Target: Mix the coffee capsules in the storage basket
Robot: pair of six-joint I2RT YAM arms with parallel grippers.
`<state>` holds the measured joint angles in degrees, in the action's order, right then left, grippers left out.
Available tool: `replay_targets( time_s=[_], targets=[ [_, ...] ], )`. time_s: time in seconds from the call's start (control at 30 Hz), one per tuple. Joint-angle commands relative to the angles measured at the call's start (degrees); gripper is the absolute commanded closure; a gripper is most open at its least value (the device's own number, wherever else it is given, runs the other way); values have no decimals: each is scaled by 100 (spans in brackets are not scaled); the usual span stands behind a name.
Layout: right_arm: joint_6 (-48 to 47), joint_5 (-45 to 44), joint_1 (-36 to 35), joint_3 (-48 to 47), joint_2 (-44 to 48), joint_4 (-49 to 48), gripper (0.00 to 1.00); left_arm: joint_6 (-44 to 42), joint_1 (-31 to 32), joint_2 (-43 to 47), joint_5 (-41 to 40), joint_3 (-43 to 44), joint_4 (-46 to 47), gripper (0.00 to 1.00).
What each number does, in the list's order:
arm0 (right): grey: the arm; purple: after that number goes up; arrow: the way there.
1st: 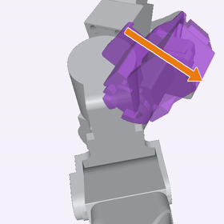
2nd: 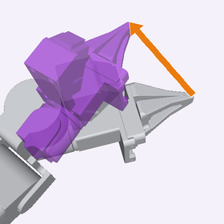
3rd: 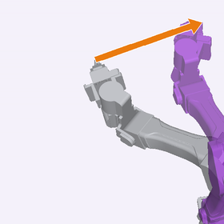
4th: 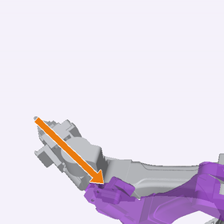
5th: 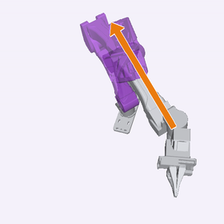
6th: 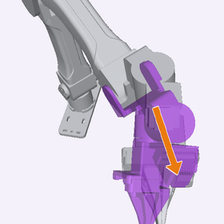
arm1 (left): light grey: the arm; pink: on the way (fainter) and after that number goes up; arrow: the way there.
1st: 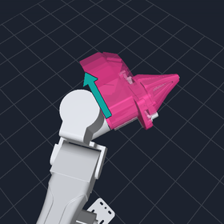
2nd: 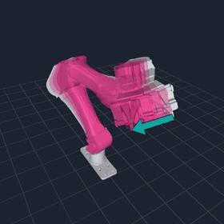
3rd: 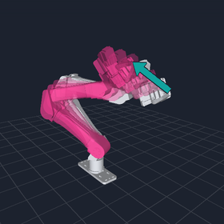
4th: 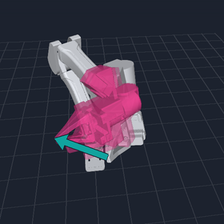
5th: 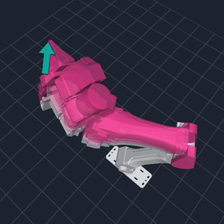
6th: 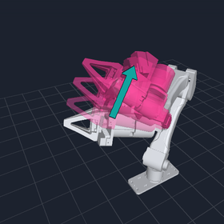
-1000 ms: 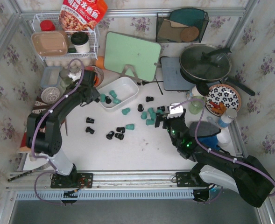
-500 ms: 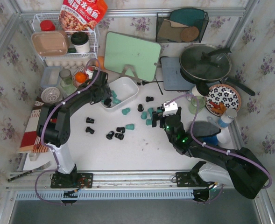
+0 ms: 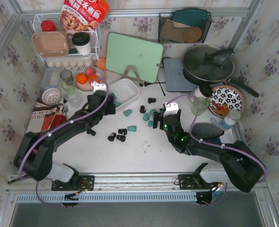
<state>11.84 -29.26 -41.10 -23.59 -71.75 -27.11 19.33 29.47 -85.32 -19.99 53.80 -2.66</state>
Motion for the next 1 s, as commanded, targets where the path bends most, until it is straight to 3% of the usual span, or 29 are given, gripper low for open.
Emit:
replay_targets(
  time_s=[0.0, 0.2, 0.3, 0.77, 0.97],
  targets=[
    [724, -283, 78, -207, -234, 5, 11, -596, 194, 990, -769, -807, 924, 17],
    [1283, -556, 240, -488, -549, 310, 13, -709, 229, 2254, -875, -1974, 1493, 18],
    [1477, -419, 410, -593, -708, 429, 15, -428, 232, 2456, -812, -2121, 1501, 19],
    [1702, 400, 947, -1190, -1576, 657, 22, 152, 239, 2067, -891, -1786, 825, 20],
    [1777, 601, 946, -1671, -2060, 1005, 31, 232, 234, 2052, -905, -1668, 601, 20]
  ],
)
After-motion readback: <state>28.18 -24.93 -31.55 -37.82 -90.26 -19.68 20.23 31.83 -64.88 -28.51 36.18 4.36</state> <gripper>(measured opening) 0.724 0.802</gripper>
